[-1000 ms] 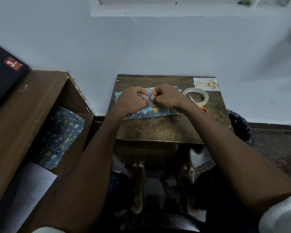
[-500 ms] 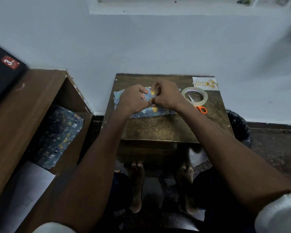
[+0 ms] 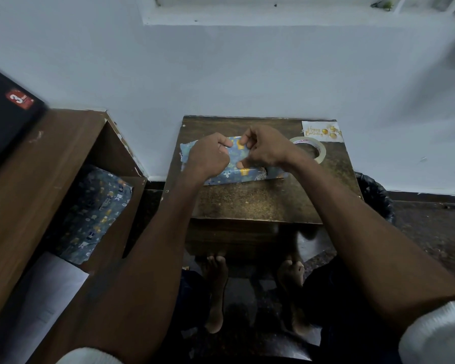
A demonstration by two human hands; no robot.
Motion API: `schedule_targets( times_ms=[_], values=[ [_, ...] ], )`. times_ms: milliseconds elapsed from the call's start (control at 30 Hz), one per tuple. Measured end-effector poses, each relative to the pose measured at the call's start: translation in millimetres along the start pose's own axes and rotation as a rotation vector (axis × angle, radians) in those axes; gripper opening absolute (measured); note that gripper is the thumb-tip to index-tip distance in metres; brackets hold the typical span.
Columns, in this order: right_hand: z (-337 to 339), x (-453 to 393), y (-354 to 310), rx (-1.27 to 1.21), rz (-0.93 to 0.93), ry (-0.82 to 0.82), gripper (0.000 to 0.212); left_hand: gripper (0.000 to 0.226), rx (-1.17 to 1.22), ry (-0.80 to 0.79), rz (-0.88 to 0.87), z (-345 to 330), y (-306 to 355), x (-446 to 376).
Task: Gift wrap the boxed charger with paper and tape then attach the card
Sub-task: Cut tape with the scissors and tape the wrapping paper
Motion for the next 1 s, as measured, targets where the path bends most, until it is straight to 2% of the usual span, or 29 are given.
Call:
schedule_targets(
  times_ms=[67,167,233,400,500,567,633,700,733,833,1000],
  values=[
    [-4,-3,-1,0.023,0.0,0.081,0.053,0.031,-0.011,-0.01,0.002,0,0,1],
    [-19,-6,1,0.028,0.005,0.291,0.035,0.03,-0.017,-0.012,0.006,-1,0,1],
    [-24,-9,6,0.011,0.021,0.376,0.026,0.03,-0.016,0.0,0.009,-1,3,1],
    [-1,0,12,-0.39,0.014,0.286,0.009,0.031,0.029,0.067,0.072,0,4,4],
    [41,25,24,-0.469,0.007,0.379,0.01,0.033,0.068,0.139,0.03,-5,23,7],
    [58,30,36,-0.362,-0.002,0.362,0.013,0.033,0.057,0.187,0.001,-5,27,8],
    [66,35,48,-0.05,-0.03,0.308,0.017,0.03,0.045,0.192,-0.044,-5,22,7],
    [74,41,62,0.145,-0.072,0.266,0.022,0.026,0.018,0.142,-0.127,-7,23,7],
    [78,45,68,0.178,-0.098,0.246,0.026,0.03,-0.01,0.112,-0.173,-10,27,8],
    [86,49,81,0.22,-0.181,0.218,0.039,0.07,-0.167,-0.008,-0.244,-18,42,12],
    [76,42,88,0.282,-0.207,0.174,0.033,0.125,-0.42,-0.258,-0.262,-21,60,11]
  ],
)
Point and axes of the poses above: each hand's wrist, its own x-axis away from the middle knuckle, its own z-axis out of the back of the hand, y = z × x, the point moved 1 cm from there along -x, towards the middle knuckle, and after that the axes turned 4 degrees about -x, right-handed, at the moved point
